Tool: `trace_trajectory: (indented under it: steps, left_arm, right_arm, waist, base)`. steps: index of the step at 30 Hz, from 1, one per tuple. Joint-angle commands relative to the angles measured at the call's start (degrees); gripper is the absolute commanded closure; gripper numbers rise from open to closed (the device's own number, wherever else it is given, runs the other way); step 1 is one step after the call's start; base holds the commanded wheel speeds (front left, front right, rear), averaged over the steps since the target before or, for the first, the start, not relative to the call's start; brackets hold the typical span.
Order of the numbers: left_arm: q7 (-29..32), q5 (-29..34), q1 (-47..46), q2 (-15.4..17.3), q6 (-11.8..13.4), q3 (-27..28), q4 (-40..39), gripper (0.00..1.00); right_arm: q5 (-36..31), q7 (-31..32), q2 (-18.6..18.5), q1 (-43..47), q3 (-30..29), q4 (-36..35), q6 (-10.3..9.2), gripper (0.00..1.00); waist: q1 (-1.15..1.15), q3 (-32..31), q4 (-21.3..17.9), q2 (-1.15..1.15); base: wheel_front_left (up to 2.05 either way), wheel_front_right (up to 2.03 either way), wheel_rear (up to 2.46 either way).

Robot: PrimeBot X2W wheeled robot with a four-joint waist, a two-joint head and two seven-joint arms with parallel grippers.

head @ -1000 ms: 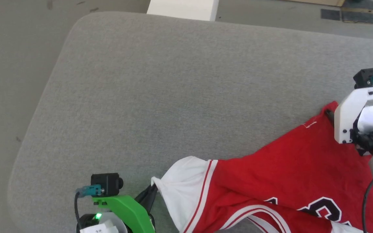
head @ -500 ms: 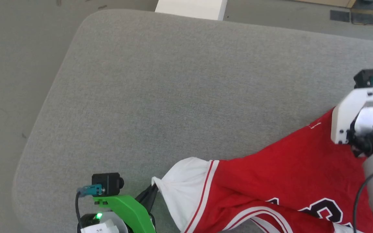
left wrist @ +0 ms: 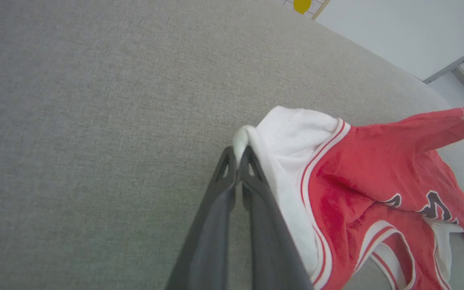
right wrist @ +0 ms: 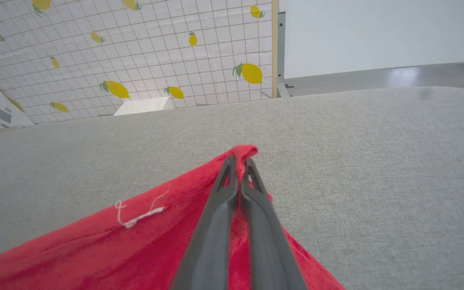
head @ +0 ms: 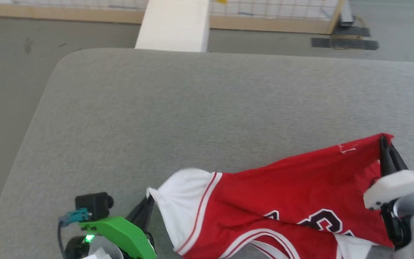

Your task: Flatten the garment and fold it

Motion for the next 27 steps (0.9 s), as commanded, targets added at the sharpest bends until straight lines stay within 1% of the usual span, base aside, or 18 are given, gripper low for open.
trace_trajectory:
  steps: [1, 4, 8, 10, 12, 14, 17, 21, 23, 27]
  left_arm:
    - [-1.59, -0.29, -0.97, 0.04, -0.37, 0.89, -0.58, 1.0]
    - [-3.43, -1.58, -2.21, -0.36, -1.56, 2.12, -1.11, 1.0]
    - [-4.06, -3.75, -6.49, -0.4, -2.82, 4.26, -2.66, 1.0]
    - [-2.84, -5.1, -10.21, -0.1, -3.57, 4.95, -3.07, 1.0]
    - [-0.52, -6.04, -14.82, 0.72, -4.3, 5.11, -2.94, 1.0]
    - [1.63, -7.03, -20.22, 1.22, -4.67, 5.52, -2.4, 1.0]
    - [4.96, -8.04, -29.57, 1.9, -4.93, 5.99, 0.09, 1.0]
    - [7.07, -8.15, -42.43, 2.45, -4.39, 7.4, 4.6, 1.0]
    - [7.11, -6.85, -49.05, 2.78, -3.84, 7.77, 6.62, 1.0]
    - [5.84, -3.07, -62.66, 3.22, -3.1, 7.65, 11.59, 1.0]
  right_arm:
    - [0.54, -0.16, 0.37, 1.67, -0.26, -2.15, -0.09, 1.0]
    - [1.28, 1.71, 0.79, 4.68, -1.14, -6.7, -0.09, 1.0]
    - [0.85, 7.59, 0.76, 6.35, -0.88, -13.35, -0.09, 1.0]
    - [0.5, 11.09, -0.77, 5.37, -0.19, -16.68, -0.09, 1.0]
    - [0.27, 15.01, -3.42, 3.42, 1.16, -19.38, -0.09, 1.0]
    - [0.27, 18.5, -6.53, 0.46, 2.71, -21.56, -0.09, 1.0]
    - [1.16, 23.76, -12.1, -5.35, 6.65, -23.32, -0.09, 1.0]
    - [2.98, 29.47, -18.54, -14.72, 12.14, -23.95, -0.09, 1.0]
    - [3.65, 31.55, -20.62, -20.5, 14.32, -23.09, -0.09, 1.0]
    - [3.97, 33.55, -22.64, -33.48, 17.91, -19.38, -0.09, 1.0]
  waist:
    - [0.0, -2.09, -3.65, 0.0]
    - [0.0, -2.98, -5.03, 0.0]
    - [0.0, -3.31, -6.65, 0.0]
    - [0.0, -2.92, -7.12, 0.0]
    - [0.0, -2.06, -7.57, 0.0]
    - [0.0, -0.77, -7.95, 0.0]
    - [0.0, 1.81, -8.38, 0.0]
    - [0.0, 6.24, -9.17, 0.0]
    - [0.0, 8.99, -9.52, 0.0]
    - [0.0, 15.08, -9.74, 0.0]
  base:
    - [0.0, 0.0, 0.0]
    - [0.0, 0.0, 0.0]
    - [0.0, 0.0, 0.0]
    - [0.0, 0.0, 0.0]
    - [0.0, 0.0, 0.0]
    - [0.0, 0.0, 0.0]
    - [0.0, 0.0, 0.0]
    - [0.0, 0.0, 0.0]
    - [0.0, 0.0, 0.0]
    - [0.0, 0.0, 0.0]
